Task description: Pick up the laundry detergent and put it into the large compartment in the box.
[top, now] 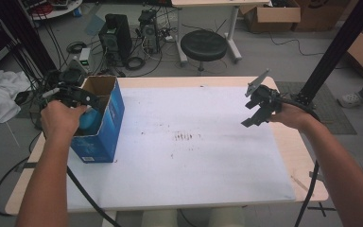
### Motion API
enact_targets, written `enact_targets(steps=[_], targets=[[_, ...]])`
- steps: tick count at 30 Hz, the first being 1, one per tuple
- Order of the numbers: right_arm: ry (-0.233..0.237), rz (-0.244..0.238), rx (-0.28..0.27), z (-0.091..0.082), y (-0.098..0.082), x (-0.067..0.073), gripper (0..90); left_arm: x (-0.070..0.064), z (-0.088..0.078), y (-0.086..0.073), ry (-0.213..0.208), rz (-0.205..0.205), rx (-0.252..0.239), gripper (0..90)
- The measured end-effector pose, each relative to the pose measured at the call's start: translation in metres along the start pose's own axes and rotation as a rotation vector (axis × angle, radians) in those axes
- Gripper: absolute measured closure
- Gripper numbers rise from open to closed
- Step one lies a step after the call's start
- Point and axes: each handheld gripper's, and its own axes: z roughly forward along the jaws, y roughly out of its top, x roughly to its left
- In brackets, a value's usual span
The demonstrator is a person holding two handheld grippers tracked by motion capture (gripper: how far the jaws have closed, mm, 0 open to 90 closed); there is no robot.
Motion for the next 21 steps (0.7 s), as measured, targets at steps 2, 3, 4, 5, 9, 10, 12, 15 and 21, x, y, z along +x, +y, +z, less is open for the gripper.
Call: enact_targets(steps=[2,3,4,5,9,10,12,15,21], targets=[[-0.001,0.001,-0.001,-0.001,0.000,0.000,18.5,-0.001,-0.006,0.003,0.005,0.012,-0.006,30.3],[-0.002,0.000,-0.001,-0.002,0.000,0.000,18.5,-0.001,-0.008,0.004,0.007,0.015,-0.011,30.5],[-0.003,0.001,-0.002,-0.002,0.000,0.000,18.5,-0.002,-0.011,0.005,0.004,0.016,-0.015,30.6],[-0.004,0.001,-0.003,-0.002,0.000,0.000,18.5,-0.003,-0.014,0.007,0.001,0.019,-0.020,30.5],[-0.004,0.003,-0.001,-0.003,-0.001,0.000,18.5,-0.008,-0.023,0.012,-0.017,0.036,-0.040,30.4],[-0.004,0.003,0.000,-0.002,-0.001,0.000,18.5,-0.010,-0.025,0.013,-0.023,0.043,-0.044,29.8],[-0.003,0.001,-0.001,-0.003,0.000,0.001,18.6,-0.013,-0.028,0.014,-0.038,0.055,-0.051,28.7],[-0.003,0.003,-0.002,-0.003,-0.001,0.001,18.7,-0.019,-0.031,0.016,-0.047,0.081,-0.053,26.7],[-0.004,0.004,-0.001,-0.004,-0.001,0.002,18.7,-0.032,-0.035,0.020,-0.066,0.123,-0.051,24.1]])
